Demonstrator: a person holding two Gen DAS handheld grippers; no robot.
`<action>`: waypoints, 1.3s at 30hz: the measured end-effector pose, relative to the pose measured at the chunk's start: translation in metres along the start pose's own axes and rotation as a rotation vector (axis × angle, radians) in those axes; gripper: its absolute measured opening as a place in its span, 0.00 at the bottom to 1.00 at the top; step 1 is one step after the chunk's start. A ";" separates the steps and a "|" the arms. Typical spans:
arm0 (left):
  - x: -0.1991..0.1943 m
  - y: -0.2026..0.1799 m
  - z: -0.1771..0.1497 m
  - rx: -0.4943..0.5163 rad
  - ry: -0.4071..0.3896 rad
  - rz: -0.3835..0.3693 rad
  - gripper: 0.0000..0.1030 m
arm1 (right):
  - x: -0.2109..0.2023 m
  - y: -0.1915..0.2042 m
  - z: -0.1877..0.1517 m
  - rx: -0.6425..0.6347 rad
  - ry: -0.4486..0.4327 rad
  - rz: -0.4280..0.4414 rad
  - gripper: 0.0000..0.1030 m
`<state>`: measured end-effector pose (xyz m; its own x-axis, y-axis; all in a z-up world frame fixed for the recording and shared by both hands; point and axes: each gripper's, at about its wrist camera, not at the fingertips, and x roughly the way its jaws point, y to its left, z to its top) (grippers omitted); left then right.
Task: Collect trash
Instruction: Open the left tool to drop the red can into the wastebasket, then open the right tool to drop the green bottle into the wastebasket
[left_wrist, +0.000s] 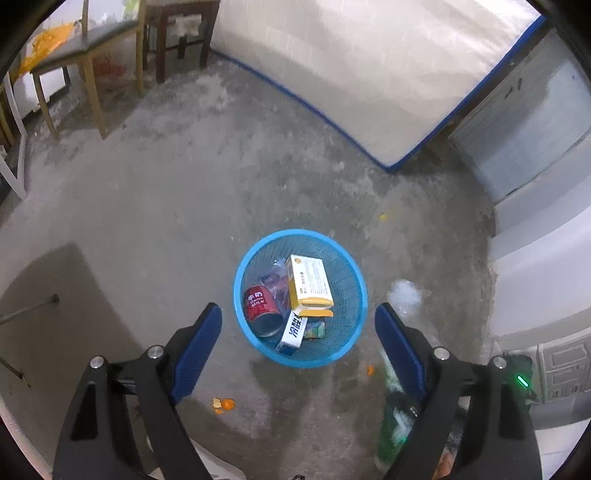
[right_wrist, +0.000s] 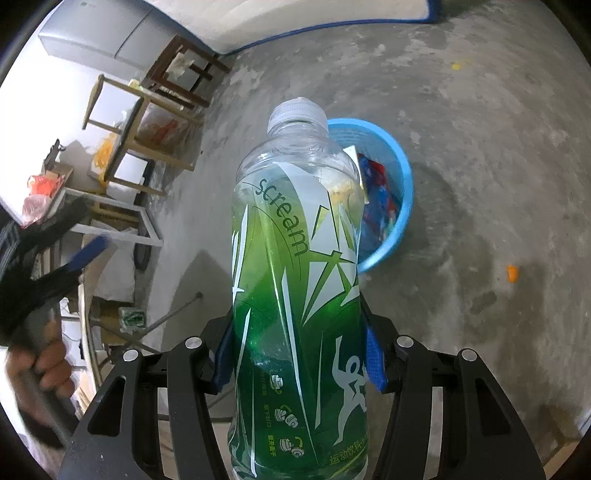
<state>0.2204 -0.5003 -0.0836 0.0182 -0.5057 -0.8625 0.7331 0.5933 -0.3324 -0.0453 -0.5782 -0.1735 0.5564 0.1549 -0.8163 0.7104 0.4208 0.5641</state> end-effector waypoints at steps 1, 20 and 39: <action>-0.015 0.003 -0.001 -0.002 -0.013 -0.005 0.80 | 0.004 0.004 0.003 -0.007 0.004 -0.004 0.51; -0.253 0.103 -0.180 -0.059 -0.333 0.171 0.86 | 0.119 0.030 0.052 0.016 0.018 -0.118 0.63; -0.319 0.181 -0.273 -0.272 -0.496 0.248 0.86 | -0.011 0.081 -0.012 -0.148 -0.134 -0.036 0.68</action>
<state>0.1616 -0.0602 0.0274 0.5281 -0.5241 -0.6681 0.4679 0.8362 -0.2861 0.0010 -0.5350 -0.1205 0.5915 0.0212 -0.8060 0.6651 0.5523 0.5027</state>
